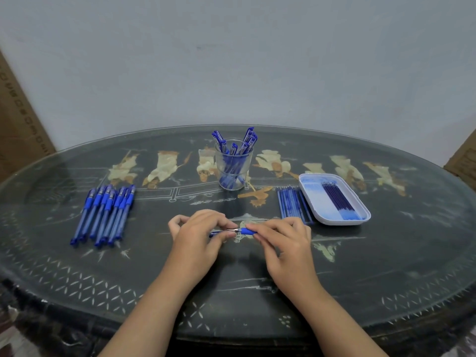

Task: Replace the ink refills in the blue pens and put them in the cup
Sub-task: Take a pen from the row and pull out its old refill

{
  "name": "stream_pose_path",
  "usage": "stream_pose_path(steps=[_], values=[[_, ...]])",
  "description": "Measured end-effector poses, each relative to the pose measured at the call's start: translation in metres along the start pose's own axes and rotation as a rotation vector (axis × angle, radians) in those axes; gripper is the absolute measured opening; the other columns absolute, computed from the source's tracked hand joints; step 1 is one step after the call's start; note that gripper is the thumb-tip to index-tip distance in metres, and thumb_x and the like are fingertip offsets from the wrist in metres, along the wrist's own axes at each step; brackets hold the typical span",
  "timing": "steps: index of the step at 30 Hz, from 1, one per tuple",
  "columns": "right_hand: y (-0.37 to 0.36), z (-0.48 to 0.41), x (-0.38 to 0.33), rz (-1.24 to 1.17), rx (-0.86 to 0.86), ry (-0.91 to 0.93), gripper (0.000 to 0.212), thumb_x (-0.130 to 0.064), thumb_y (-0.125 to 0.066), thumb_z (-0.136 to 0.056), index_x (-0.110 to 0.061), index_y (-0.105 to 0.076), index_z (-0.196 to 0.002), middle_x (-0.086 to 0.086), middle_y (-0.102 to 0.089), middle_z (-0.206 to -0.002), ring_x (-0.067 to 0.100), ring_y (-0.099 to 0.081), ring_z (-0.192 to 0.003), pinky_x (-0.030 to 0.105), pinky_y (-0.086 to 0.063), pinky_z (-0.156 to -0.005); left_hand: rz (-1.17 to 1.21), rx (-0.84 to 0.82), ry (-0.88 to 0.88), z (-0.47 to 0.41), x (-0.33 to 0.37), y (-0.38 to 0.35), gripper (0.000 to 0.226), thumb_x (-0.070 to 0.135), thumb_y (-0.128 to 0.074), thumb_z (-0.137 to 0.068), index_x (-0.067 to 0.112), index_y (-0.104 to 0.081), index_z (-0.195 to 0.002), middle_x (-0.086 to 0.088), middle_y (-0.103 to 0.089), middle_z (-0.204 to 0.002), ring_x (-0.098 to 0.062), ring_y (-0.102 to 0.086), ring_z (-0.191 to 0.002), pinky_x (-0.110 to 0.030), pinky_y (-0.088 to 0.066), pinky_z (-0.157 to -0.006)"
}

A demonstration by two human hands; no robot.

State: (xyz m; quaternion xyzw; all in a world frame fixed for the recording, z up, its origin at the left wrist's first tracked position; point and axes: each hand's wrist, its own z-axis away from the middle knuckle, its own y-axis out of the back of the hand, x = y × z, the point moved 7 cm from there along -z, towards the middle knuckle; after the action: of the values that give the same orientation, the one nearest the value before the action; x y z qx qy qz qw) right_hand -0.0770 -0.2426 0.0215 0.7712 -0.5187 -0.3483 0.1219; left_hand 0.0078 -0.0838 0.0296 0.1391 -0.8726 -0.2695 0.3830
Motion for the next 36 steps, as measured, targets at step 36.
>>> stream_pose_path(steps=[36], values=[[0.007, -0.001, -0.004, 0.039, 0.039, -0.003, 0.026, -0.018, -0.067, -0.089, -0.035, -0.073, -0.108, -0.022, -0.065, -0.1, 0.013, -0.047, -0.088, 0.028, -0.032, -0.081, 0.209, -0.133, 0.078, -0.001, -0.005, -0.011, 0.028, 0.063, -0.057, -0.077, 0.053, -0.059, -0.103, 0.029, -0.059, -0.119, 0.0, -0.052, -0.121, -0.047, -0.032, -0.108]])
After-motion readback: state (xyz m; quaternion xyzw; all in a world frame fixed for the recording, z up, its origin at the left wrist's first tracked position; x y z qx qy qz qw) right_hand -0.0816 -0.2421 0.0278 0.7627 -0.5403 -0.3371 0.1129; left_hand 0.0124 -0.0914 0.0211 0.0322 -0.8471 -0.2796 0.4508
